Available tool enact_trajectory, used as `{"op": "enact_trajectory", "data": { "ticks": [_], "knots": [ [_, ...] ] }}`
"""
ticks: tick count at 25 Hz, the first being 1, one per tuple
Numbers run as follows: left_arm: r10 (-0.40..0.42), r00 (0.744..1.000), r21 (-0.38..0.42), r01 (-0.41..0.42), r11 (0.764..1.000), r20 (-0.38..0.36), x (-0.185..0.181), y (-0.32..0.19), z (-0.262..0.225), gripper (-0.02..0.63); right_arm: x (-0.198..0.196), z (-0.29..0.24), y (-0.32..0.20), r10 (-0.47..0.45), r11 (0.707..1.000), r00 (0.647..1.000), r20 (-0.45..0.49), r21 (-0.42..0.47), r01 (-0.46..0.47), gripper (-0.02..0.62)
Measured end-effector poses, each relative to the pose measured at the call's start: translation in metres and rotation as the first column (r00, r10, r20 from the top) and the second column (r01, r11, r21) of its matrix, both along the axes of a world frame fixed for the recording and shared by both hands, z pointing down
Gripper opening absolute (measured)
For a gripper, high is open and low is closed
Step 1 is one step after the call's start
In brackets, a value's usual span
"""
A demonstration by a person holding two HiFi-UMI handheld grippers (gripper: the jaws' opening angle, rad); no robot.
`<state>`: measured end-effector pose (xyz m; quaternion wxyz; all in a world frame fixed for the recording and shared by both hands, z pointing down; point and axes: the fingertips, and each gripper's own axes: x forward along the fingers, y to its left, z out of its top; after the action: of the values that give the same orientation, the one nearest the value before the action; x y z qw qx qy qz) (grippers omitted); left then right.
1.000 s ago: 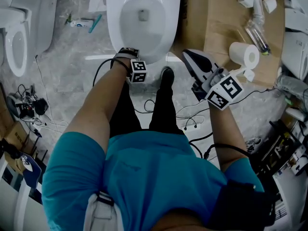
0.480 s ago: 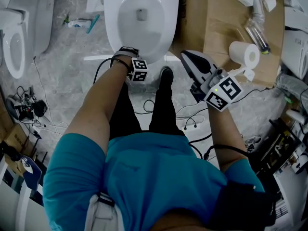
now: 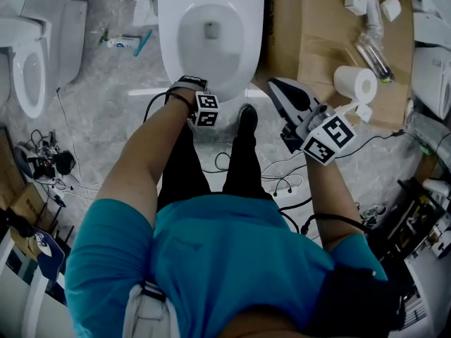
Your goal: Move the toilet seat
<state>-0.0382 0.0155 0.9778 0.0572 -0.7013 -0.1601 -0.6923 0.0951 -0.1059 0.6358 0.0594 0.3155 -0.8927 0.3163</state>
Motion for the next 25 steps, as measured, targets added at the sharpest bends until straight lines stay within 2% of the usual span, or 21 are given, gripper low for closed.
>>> {"op": "enact_trajectory", "data": {
  "ticks": [13, 20, 25],
  "knots": [
    [-0.008, 0.998, 0.045, 0.011, 0.999, -0.069, 0.002, -0.006, -0.033, 0.276, 0.004, -0.028, -0.001, 0.019, 0.999, 1.000, -0.003, 0.030, -0.019, -0.008],
    [-0.033, 0.987, 0.170, 0.060, 0.984, -0.159, 0.004, -0.011, -0.057, 0.272, 0.002, -0.043, -0.002, 0.020, 0.999, 1.000, 0.003, 0.045, -0.020, -0.008],
    [-0.045, 0.979, 0.225, 0.090, 0.970, -0.199, 0.005, -0.016, -0.071, 0.262, -0.003, -0.050, -0.004, 0.020, 0.998, 1.000, 0.008, 0.054, -0.021, -0.008]
  ]
}}
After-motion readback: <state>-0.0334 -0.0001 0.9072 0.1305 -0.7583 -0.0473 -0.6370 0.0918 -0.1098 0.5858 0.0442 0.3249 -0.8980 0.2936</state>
